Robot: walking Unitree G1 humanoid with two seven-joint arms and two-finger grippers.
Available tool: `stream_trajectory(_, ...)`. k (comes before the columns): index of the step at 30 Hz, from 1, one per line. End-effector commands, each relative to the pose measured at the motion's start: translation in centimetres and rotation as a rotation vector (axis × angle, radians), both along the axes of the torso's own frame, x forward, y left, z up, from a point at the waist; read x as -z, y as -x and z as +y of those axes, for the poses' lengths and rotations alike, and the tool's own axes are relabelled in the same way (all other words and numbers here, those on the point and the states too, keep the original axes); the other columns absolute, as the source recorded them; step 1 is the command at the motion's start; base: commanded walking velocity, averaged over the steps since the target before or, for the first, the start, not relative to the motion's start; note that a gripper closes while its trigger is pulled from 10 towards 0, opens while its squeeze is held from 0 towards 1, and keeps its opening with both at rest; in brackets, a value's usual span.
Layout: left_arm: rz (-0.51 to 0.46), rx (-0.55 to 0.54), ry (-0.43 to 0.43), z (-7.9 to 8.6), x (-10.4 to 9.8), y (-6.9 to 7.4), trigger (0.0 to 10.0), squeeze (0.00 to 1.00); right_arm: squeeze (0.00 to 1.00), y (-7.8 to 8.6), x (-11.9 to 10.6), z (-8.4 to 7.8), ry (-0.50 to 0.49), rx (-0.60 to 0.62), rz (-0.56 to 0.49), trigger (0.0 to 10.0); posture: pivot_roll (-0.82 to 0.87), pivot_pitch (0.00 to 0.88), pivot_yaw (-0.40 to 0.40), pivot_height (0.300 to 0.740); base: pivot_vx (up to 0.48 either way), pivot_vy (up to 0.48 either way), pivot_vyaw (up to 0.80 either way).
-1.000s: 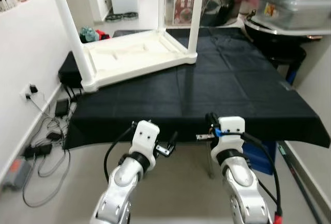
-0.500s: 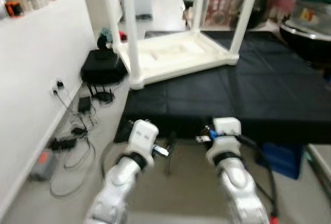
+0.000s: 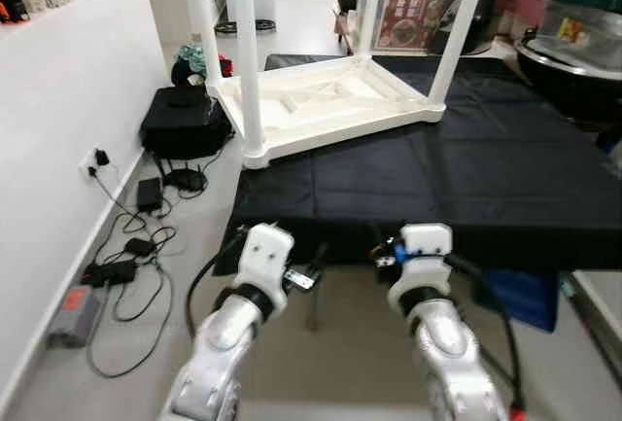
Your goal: Building children table
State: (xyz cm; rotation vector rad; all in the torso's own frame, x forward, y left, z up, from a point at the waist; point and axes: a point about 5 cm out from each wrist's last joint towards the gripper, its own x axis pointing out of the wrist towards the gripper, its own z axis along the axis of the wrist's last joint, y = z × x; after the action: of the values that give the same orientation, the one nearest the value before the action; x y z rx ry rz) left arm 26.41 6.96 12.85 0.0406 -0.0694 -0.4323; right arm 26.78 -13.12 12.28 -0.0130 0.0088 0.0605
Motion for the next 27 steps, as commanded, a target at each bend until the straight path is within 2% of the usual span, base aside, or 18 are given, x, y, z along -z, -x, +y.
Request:
stream_trajectory(1,0.012,-0.023,-0.007,0.6,0.3,0.0,10.0,0.0,0.0,0.0,0.0,0.4,-0.017,-0.012,0.006,10.0,0.08,0.0,-0.036,0.74,0.48,0.0,0.0)
stream_trajectory(10,0.015,-0.048,0.006,0.9,0.1,-0.2,10.0,0.0,0.0,-0.1,-0.1,0.3,-0.031,-0.002,0.008,10.0,0.08,0.0,-0.038,0.74,0.48,0.0,0.0)
stream_trajectory(17,0.013,-0.081,0.016,1.3,-0.3,-0.5,10.0,0.0,0.0,-0.1,-0.1,0.2,-0.039,0.008,0.014,10.0,0.08,0.0,-0.035,0.74,0.0,0.0,0.0)
stream_trajectory(20,-0.033,-0.091,-0.021,1.3,-1.2,-0.6,10.0,0.0,0.0,-0.1,0.0,0.1,-0.039,0.013,0.017,10.0,0.08,0.011,-0.032,0.74,0.0,0.0,0.0)
stream_trajectory(25,-0.078,-0.08,-0.018,1.1,-2.5,-0.5,10.0,0.0,0.0,-0.1,-0.1,0.0,-0.044,0.02,0.018,10.0,0.09,0.015,-0.034,0.74,0.0,0.0,0.0)
stream_trajectory(27,-0.07,-0.11,-0.051,1.9,-2.4,-0.5,10.0,0.0,0.0,-0.1,-0.1,0.0,-0.049,0.024,0.018,10.0,0.09,0.017,-0.033,0.74,0.0,0.0,0.0)
